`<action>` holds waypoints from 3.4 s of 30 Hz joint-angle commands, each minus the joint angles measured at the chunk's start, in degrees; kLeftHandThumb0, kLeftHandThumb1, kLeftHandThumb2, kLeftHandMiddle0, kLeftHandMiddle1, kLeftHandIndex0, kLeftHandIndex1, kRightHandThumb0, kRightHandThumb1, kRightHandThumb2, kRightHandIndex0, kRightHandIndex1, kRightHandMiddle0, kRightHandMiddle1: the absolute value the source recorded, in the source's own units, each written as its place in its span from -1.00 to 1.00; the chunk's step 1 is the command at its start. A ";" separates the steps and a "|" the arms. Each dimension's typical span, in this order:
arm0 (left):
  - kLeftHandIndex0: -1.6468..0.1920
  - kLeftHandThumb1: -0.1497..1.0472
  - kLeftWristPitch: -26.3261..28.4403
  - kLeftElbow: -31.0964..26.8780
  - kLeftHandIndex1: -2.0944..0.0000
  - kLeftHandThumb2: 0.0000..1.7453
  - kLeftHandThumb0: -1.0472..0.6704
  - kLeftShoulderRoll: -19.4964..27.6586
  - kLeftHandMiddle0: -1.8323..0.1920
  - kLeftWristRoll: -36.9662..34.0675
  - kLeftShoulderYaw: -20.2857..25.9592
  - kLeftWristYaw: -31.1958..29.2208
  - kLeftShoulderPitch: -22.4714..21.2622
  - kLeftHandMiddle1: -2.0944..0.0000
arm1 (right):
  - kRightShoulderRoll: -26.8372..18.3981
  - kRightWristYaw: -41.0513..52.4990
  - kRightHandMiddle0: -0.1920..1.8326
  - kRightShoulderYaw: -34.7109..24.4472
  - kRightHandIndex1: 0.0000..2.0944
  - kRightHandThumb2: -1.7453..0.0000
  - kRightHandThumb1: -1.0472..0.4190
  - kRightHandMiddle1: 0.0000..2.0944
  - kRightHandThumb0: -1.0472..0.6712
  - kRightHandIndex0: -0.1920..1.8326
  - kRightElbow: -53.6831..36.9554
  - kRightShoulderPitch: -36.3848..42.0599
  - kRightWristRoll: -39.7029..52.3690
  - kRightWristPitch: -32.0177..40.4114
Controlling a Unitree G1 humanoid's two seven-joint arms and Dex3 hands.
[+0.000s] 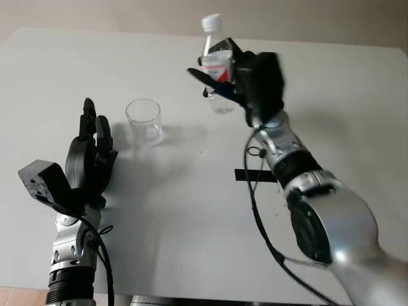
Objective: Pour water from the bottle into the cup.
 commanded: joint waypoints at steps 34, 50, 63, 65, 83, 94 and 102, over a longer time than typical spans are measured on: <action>1.00 1.00 -0.34 1.67 1.00 -0.22 -0.67 2.00 1.00 -2.13 1.22 -5.46 -1.13 1.00 | 0.44 0.67 -0.81 0.95 1.00 0.68 -1.00 1.00 -0.10 -0.43 -45.66 40.53 1.95 3.93; 1.00 1.00 0.18 1.15 1.00 -0.23 -0.67 2.45 1.00 -2.04 1.28 -5.29 -0.68 1.00 | 0.80 -3.08 -0.94 0.86 1.00 0.66 -1.00 1.00 -0.09 -0.40 -34.76 35.03 -0.91 1.92; 1.00 1.00 0.17 1.16 1.00 -0.23 -0.67 2.60 1.00 -1.64 1.19 -5.06 -0.74 1.00 | 0.20 -1.54 -0.75 0.42 1.00 0.68 -1.00 1.00 -0.10 -0.08 -35.04 34.57 0.08 3.60; 1.00 1.00 0.25 1.25 1.00 -0.23 -0.67 2.64 1.00 -1.74 1.29 -5.05 -0.82 1.00 | 0.30 -1.53 -0.72 0.47 1.00 0.69 -1.00 1.00 -0.10 -0.06 -35.66 34.84 0.15 4.08; 1.00 1.00 0.18 1.42 1.00 -0.24 -0.67 2.70 1.00 -1.86 1.37 -5.25 -0.94 1.00 | -1.48 5.40 -0.98 0.80 0.10 0.95 -0.86 0.17 -0.51 -0.94 -36.56 39.06 1.99 0.86; 1.00 1.00 -0.24 1.70 1.00 -0.25 -0.67 2.52 1.00 -1.85 1.57 -5.13 -0.62 1.00 | -3.23 7.67 -1.00 0.86 -1.00 0.94 -0.81 -0.92 -0.80 -1.00 -30.77 38.96 -0.28 -5.81; 1.00 1.00 -0.30 1.63 1.00 -0.24 -0.68 2.97 1.00 -1.18 1.53 -5.13 -0.40 1.00 | -3.42 5.43 -1.00 0.30 -1.00 0.93 -0.83 -1.00 -0.90 -1.00 -25.11 38.05 -1.57 -10.29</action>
